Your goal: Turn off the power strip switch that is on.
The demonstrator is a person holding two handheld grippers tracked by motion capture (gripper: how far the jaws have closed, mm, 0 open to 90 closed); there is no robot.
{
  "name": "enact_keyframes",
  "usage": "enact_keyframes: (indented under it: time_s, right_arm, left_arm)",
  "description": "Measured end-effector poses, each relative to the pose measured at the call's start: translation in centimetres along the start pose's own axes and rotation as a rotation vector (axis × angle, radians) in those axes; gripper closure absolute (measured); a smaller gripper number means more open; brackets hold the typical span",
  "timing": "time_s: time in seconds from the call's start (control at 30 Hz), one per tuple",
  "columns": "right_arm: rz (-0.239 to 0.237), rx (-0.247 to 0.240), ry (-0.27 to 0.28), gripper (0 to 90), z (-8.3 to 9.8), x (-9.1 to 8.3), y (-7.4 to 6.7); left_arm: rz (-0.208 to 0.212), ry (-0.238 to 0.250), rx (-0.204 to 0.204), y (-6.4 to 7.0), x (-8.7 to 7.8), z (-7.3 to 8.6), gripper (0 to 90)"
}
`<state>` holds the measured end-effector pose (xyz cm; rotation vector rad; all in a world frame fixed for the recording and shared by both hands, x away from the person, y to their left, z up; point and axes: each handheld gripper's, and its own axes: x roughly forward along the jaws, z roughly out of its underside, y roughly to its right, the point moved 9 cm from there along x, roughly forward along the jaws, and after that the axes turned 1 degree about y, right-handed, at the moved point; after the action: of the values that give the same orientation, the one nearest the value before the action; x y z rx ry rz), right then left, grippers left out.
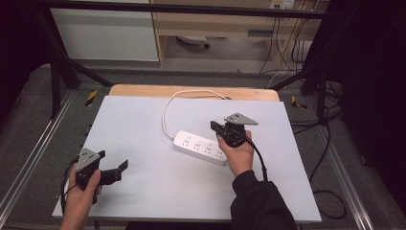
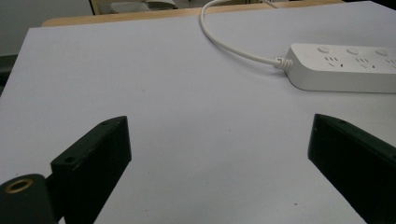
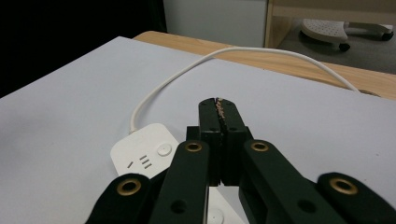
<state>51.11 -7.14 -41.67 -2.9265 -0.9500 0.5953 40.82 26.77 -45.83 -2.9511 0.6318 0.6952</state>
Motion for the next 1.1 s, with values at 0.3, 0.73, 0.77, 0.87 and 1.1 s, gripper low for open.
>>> enact_keyframes:
  time_s: [0.3,0.73,0.77,0.87,1.1]
  right_arm:
    - [-0.004,0.007,-0.02,90.0,0.5,0.6,-0.5]
    - [-0.017,0.004,-0.054,90.0,1.5,1.5,-1.2]
    - [-0.017,0.004,-0.054,90.0,1.5,1.5,-1.2]
    - [-0.017,0.007,-0.063,90.0,1.7,1.7,-1.2]
    - [-0.017,0.007,-0.079,90.0,2.2,2.0,-1.3]
  left_arm:
    - [0.001,0.003,-0.002,0.0,0.0,0.0,6.0]
    - [0.001,0.003,-0.003,-0.1,0.0,0.0,6.0]
    - [0.001,0.002,-0.003,0.0,0.0,0.0,6.0]
    - [0.002,0.002,-0.002,0.0,0.0,0.0,5.9]
    - [0.002,0.001,-0.002,0.0,0.0,0.0,5.9]
